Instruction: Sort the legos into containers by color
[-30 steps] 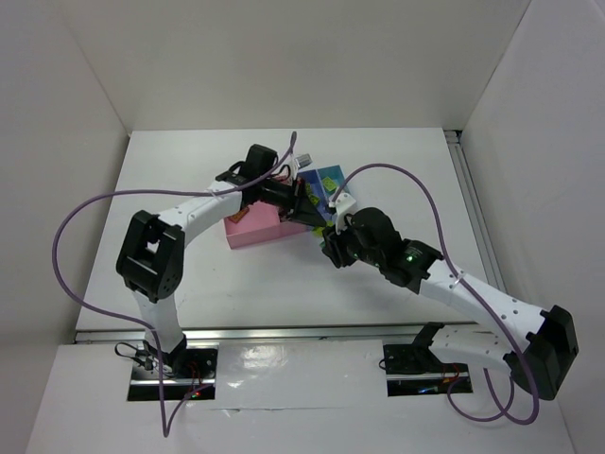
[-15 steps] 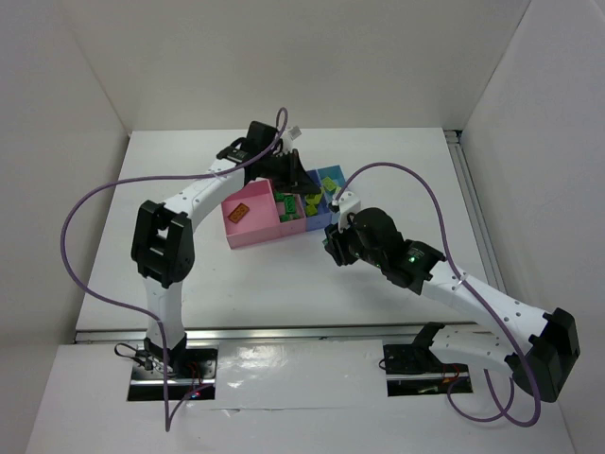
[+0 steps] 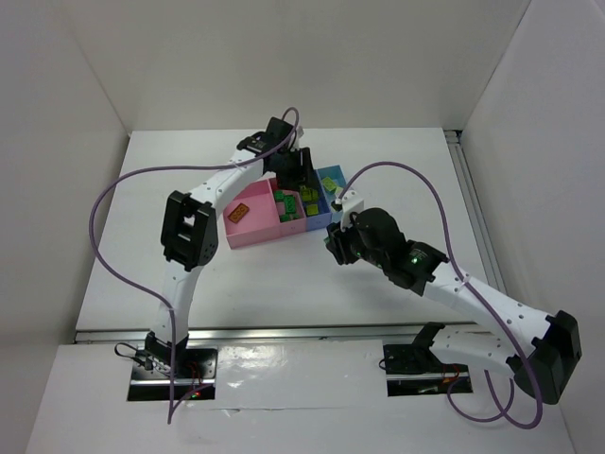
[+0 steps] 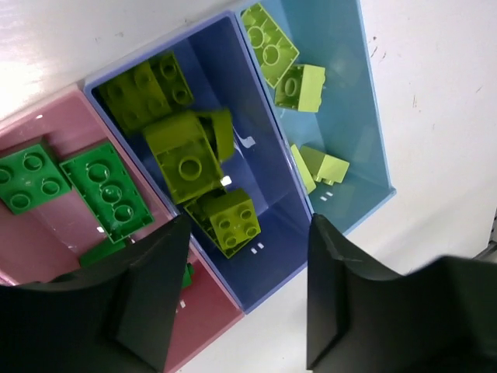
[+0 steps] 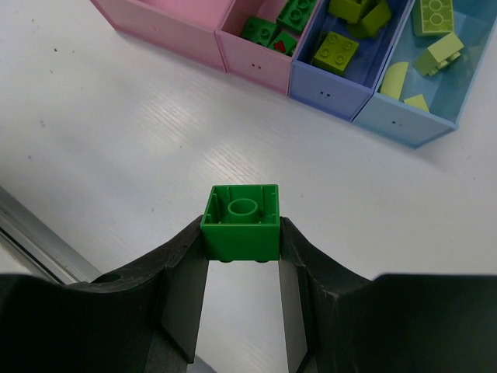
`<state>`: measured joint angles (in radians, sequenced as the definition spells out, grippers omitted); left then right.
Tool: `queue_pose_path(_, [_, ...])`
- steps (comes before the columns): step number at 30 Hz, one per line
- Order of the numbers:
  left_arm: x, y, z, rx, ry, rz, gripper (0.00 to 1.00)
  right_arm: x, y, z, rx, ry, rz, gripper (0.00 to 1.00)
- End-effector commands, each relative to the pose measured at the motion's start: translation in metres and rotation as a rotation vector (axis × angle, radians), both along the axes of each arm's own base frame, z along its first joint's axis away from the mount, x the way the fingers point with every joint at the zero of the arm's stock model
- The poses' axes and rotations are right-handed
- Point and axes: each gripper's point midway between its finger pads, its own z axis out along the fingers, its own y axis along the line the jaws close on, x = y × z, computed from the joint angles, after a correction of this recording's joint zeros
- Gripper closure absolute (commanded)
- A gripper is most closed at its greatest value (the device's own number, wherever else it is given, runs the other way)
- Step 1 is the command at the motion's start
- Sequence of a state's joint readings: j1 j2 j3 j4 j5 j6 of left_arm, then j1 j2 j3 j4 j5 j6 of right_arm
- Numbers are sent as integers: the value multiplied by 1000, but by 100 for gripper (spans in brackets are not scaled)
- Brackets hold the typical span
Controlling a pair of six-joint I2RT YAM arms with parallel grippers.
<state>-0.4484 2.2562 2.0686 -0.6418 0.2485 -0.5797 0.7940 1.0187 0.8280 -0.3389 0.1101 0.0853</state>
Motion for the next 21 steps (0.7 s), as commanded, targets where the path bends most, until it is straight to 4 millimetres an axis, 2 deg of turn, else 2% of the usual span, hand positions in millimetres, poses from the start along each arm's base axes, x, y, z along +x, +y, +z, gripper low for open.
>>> queue_pose_path(1, [3, -2, 27, -14, -41, 6, 34, 3, 0, 5, 21, -18, -13, 95])
queue_pose_path(2, [2, -2, 35, -19, -50, 6, 34, 5, 4, -2, 11, -2, -5, 95])
queue_pose_path(6, [-1, 20, 72, 52, -132, 49, 34, 20, 22, 8, 31, -16, 3, 95])
queue_pose_path(7, [1, 41, 95, 68, -178, 103, 34, 26, 28, 11, 42, -26, 3, 95])
queue_pose_path(8, [0, 53, 106, 74, -196, 131, 34, 31, 36, 0, 16, -6, 18, 95])
queue_pose_path(9, [-4, 71, 100, 104, -182, 166, 32, 39, 43, 5, 26, -15, 18, 94])
queue_pose_path(10, [-7, 96, 125, 89, -219, 211, 32, 46, 51, 7, 35, -25, 18, 92])
queue_pose_path(11, [-10, 110, 131, 95, -226, 240, 31, 50, 59, 5, 40, -18, 32, 92])
queue_pose_path(12, [-18, 124, 121, 111, -196, 258, 31, 60, 63, -10, 11, 0, 28, 92])
queue_pose_path(13, [-23, 135, 124, 104, -193, 273, 31, 71, 74, 0, 35, -25, 28, 92])
queue_pose_path(14, [-30, 155, 139, 91, -216, 310, 31, 79, 77, -1, 40, -24, 25, 92])
queue_pose_path(15, [-36, 163, 141, 80, -208, 329, 31, 86, 85, -16, 19, -2, 25, 92])
queue_pose_path(16, [-44, 171, 128, 84, -180, 337, 31, 94, 94, -8, 34, -11, 33, 92])
queue_pose_path(17, [-47, 180, 130, 75, -184, 353, 31, 103, 98, -10, 39, -9, 30, 92])
queue_pose_path(18, [-54, 186, 140, 65, -213, 364, 31, 108, 102, -13, 34, -4, 30, 92])
queue_pose_path(19, [-60, 187, 133, 69, -202, 364, 31, 121, 110, -17, 37, 0, 29, 92])
queue_pose_path(20, [-61, 199, 133, 79, -204, 395, 31, 128, 112, -19, 41, 7, 15, 90])
queue_pose_path(21, [-64, 205, 133, 87, -209, 397, 31, 133, 116, -22, 38, 11, 15, 82])
